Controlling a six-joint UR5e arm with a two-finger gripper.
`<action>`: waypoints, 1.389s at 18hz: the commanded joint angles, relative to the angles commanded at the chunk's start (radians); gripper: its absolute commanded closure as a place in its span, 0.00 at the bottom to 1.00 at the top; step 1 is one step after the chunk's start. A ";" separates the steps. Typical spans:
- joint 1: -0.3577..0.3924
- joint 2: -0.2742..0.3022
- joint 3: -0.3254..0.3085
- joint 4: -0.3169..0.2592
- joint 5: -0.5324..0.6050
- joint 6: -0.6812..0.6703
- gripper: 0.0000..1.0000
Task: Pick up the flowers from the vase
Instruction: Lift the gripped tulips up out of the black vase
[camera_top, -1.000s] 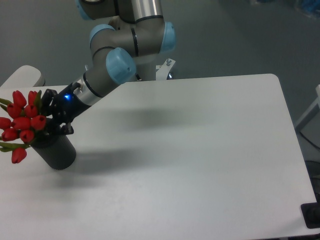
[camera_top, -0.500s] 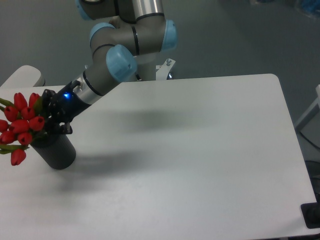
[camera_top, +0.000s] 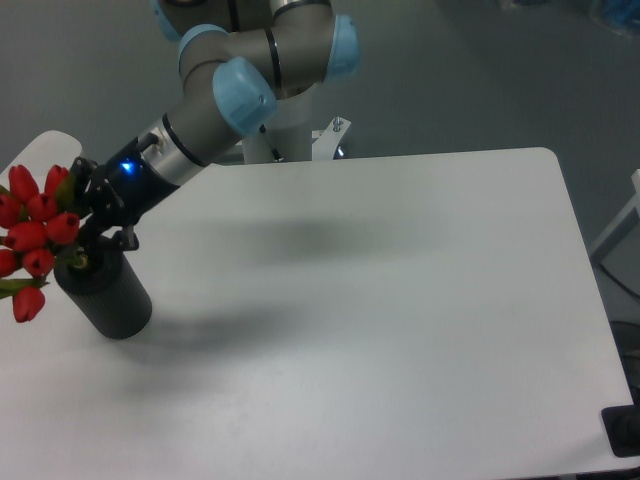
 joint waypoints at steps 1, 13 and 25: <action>0.000 0.006 0.015 0.000 0.000 -0.021 0.72; 0.092 0.046 0.120 -0.002 -0.077 -0.161 0.73; 0.328 -0.058 0.173 0.005 -0.080 0.003 0.73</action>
